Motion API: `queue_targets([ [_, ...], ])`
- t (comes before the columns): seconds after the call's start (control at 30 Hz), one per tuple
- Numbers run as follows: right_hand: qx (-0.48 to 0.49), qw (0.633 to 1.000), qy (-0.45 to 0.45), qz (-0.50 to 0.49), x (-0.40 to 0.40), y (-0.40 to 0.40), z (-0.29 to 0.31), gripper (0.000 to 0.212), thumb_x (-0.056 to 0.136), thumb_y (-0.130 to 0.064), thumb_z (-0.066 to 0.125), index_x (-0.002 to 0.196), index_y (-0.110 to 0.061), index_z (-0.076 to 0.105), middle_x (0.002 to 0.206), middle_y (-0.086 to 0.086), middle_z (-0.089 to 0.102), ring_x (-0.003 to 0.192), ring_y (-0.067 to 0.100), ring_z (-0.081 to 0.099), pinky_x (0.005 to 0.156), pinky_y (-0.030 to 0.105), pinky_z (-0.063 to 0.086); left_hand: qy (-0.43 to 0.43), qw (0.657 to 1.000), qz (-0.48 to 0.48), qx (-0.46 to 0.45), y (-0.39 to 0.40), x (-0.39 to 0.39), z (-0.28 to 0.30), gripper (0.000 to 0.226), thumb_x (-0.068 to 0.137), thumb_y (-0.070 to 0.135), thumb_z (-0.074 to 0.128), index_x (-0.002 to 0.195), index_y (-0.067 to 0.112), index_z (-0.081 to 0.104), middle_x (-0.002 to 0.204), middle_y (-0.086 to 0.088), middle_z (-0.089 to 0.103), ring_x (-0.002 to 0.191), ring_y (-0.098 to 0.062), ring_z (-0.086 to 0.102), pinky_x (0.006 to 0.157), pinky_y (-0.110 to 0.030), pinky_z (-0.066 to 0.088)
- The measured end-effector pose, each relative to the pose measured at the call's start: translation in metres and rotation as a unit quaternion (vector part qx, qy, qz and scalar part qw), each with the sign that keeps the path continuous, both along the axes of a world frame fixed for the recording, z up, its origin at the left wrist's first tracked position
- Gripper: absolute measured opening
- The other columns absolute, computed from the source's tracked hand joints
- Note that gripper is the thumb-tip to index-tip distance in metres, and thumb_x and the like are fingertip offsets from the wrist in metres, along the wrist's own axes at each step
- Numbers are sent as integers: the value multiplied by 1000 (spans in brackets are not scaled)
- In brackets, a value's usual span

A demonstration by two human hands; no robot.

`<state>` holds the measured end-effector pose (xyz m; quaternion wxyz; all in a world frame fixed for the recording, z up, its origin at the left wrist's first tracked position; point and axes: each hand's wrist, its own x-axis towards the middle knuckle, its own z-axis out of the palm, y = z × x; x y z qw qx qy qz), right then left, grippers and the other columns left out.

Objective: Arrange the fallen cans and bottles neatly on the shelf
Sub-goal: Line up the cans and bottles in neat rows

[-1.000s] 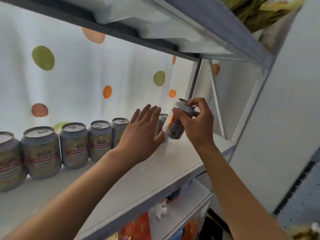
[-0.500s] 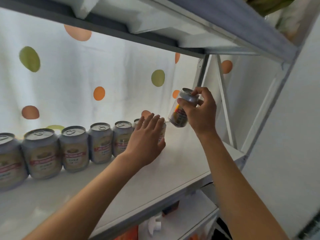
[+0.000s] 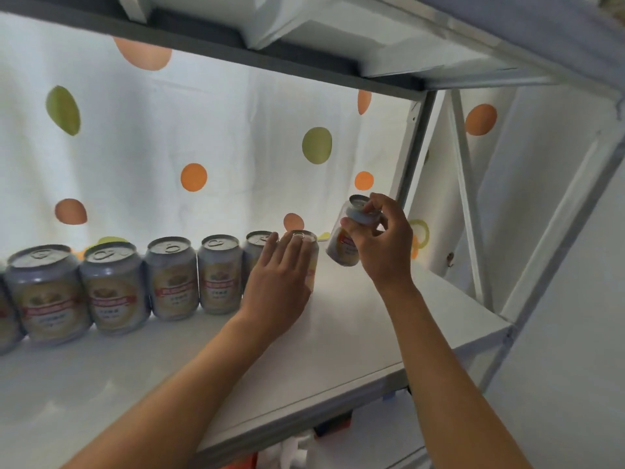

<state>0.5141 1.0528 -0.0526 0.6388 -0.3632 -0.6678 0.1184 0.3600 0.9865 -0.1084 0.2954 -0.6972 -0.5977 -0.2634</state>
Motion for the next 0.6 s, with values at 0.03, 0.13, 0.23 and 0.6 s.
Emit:
queue_targets([
  [0.03,-7,1000,7,9,-3,3,-4,29,77,-22,79,98,-17,60,101,-13,60,102,9,57,88,42,56,13,1000,4,4,1,-2,-2,54,83,19,43,133,-1,51,129,-19,57,123,-36,52,112,-51,31],
  [0.13,-11,999,10,36,-9,13,-17,28,77,-20,79,97,-16,61,101,-14,60,102,5,57,88,43,55,29,999,25,3,3,-5,-5,57,83,22,45,136,2,48,133,-17,54,128,-36,48,114,-54,25],
  [0.23,-10,999,2,53,-14,21,-29,28,78,-16,79,101,-14,63,103,-14,62,103,0,56,86,35,57,24,999,30,11,6,-4,-7,55,83,23,48,135,4,50,131,-16,56,126,-36,49,113,-54,26],
  [0.6,-88,988,-60,115,-9,31,-58,30,82,-16,78,104,-19,57,107,-16,56,103,-14,51,84,9,47,-24,998,28,49,15,4,-8,41,89,22,54,125,3,56,125,-14,58,120,-35,51,113,-51,28],
])
